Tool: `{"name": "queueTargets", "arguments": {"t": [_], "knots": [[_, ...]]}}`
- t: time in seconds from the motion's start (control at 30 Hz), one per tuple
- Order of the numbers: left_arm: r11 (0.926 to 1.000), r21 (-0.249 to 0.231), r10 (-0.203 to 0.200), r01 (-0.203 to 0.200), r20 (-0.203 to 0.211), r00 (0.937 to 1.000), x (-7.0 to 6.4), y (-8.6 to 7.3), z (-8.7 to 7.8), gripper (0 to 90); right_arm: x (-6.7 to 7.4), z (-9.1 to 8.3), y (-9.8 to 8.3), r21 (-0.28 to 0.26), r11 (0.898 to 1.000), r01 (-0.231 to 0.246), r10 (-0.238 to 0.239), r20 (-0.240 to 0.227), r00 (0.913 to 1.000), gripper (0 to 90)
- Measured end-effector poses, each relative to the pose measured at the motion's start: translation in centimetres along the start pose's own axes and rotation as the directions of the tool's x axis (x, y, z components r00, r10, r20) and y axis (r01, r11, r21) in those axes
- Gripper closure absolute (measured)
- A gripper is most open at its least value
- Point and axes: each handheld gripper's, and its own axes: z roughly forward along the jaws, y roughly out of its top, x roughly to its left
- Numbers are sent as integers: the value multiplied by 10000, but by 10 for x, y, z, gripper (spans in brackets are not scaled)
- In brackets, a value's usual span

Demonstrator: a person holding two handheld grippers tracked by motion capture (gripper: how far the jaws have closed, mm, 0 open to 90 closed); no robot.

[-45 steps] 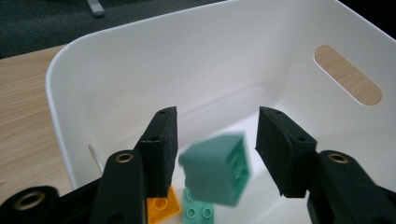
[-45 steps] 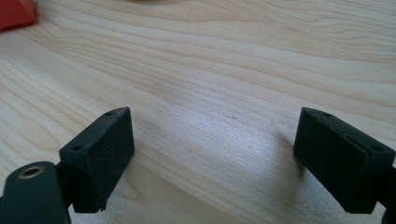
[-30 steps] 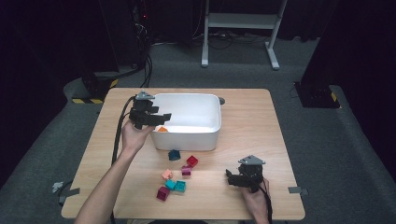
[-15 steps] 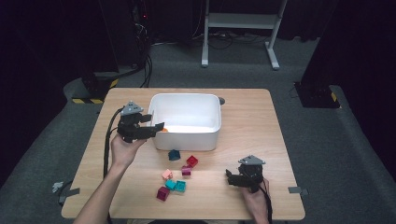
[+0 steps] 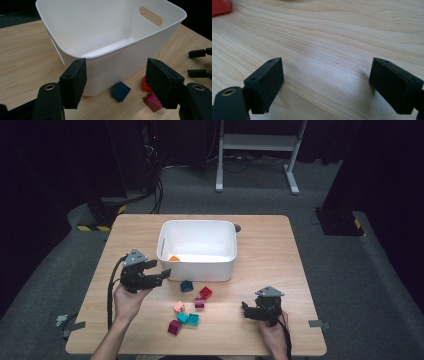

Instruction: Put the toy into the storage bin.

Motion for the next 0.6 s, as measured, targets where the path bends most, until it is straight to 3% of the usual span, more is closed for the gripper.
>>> {"name": "queueTargets", "arguments": {"t": [0.6], "knots": [[9989,402,-279,260,487,9984,-18,-45,14,335,0,0,0,1,10000,2,-2,3,10000,120]]}}
